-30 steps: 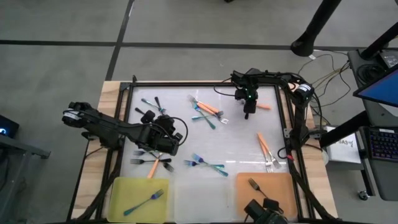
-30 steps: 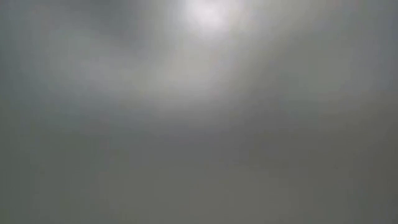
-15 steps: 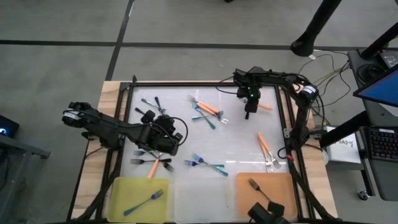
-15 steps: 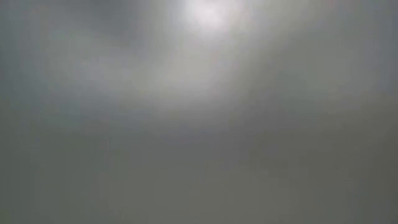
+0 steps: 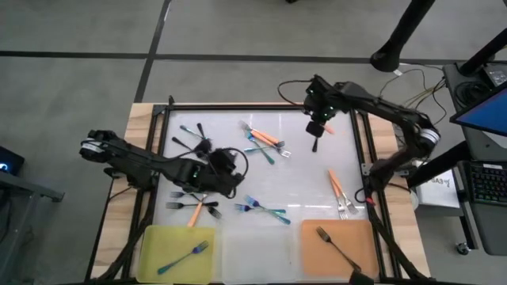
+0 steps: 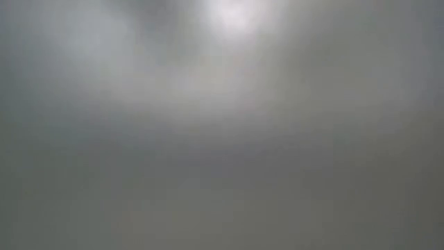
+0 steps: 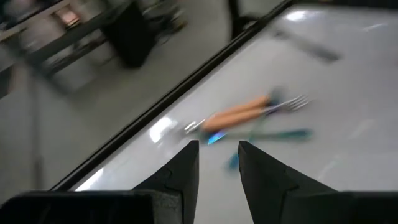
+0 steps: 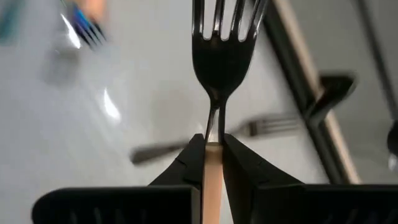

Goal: Sort silverware by color (type)
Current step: Put the orange fork into the transparent bin

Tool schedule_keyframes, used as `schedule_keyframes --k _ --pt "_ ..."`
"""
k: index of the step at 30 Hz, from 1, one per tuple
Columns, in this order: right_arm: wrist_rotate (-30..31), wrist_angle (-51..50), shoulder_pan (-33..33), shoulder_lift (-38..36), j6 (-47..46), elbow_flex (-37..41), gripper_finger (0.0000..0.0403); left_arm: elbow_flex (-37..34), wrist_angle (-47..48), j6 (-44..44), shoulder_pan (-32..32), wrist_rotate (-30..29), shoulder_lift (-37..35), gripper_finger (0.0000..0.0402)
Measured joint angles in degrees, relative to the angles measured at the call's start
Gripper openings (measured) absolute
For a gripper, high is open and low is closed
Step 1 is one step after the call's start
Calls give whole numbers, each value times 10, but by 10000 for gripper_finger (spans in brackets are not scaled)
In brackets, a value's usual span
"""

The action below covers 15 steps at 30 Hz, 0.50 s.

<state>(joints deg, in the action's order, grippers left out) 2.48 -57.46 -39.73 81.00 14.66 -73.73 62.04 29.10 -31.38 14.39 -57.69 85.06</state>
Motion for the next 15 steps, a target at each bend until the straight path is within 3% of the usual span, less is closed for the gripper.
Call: schedule_keyframes --k 6,13,15 --pt "1 69 82 -72 -52 0 23 -20 -283 252 -8 67 0 94" --pt "24 180 196 -100 -70 8 23 -73 -526 356 -45 202 0 94" --pt "58 203 226 -97 -60 13 23 -93 -592 364 -58 207 0 94"
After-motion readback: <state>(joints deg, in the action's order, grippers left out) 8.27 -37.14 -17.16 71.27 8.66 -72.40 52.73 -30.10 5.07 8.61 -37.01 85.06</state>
